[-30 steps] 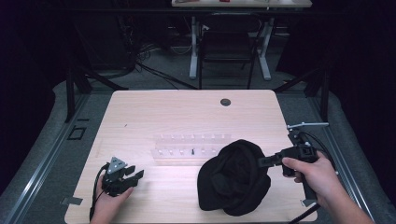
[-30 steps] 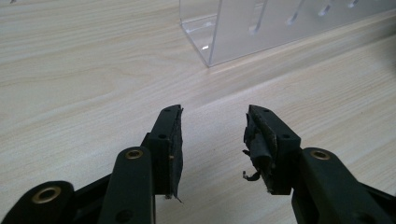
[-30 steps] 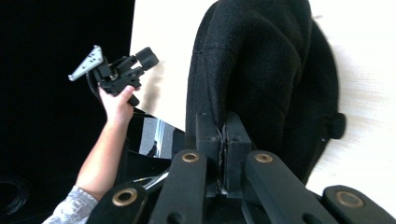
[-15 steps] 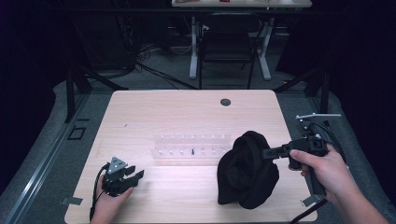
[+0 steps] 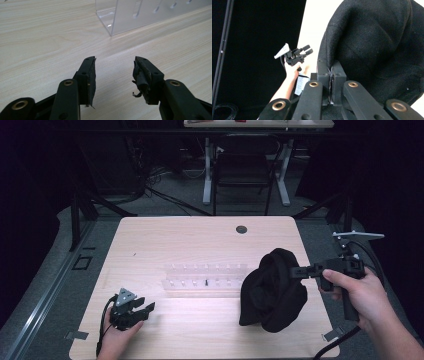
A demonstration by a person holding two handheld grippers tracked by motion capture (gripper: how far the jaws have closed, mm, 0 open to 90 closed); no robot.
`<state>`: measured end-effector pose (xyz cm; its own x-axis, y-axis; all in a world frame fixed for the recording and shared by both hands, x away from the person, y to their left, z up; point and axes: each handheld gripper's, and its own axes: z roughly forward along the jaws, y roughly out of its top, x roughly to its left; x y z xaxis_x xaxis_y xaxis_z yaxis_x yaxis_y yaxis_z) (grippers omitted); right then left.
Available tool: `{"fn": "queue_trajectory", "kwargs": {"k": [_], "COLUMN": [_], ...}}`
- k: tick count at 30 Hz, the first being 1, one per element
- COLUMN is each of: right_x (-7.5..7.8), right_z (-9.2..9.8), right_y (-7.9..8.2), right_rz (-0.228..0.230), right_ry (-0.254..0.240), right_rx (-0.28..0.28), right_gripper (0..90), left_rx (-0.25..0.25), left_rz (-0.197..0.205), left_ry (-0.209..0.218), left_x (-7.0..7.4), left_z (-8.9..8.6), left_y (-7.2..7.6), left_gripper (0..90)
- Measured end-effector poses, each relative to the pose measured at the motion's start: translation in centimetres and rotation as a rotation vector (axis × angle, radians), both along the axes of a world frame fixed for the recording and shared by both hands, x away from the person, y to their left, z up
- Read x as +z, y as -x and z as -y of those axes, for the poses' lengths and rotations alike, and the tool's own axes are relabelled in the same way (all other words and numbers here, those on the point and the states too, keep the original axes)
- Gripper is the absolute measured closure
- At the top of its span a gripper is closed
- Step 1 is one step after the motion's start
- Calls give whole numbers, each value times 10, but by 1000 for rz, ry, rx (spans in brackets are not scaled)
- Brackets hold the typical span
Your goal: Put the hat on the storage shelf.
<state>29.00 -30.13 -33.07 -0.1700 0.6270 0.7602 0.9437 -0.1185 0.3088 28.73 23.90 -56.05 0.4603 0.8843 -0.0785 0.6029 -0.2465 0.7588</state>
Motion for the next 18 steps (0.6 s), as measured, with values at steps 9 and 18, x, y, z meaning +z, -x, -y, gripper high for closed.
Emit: {"fn": "queue_trajectory", "kwargs": {"k": [9, 18], "right_x": [20, 28], "right_z": [1, -2], "right_y": [-4, -13], "right_rz": [62, 76], "right_ry": [-38, -51], "right_rx": [-3, -16], "right_gripper": [887, 887], "left_rx": [-2, 0], "left_rz": [0, -1], "left_ry": [1, 3], "left_x": [0, 0], "left_z": [-1, -1], "left_y": [0, 0], "left_gripper": [514, 515]}}
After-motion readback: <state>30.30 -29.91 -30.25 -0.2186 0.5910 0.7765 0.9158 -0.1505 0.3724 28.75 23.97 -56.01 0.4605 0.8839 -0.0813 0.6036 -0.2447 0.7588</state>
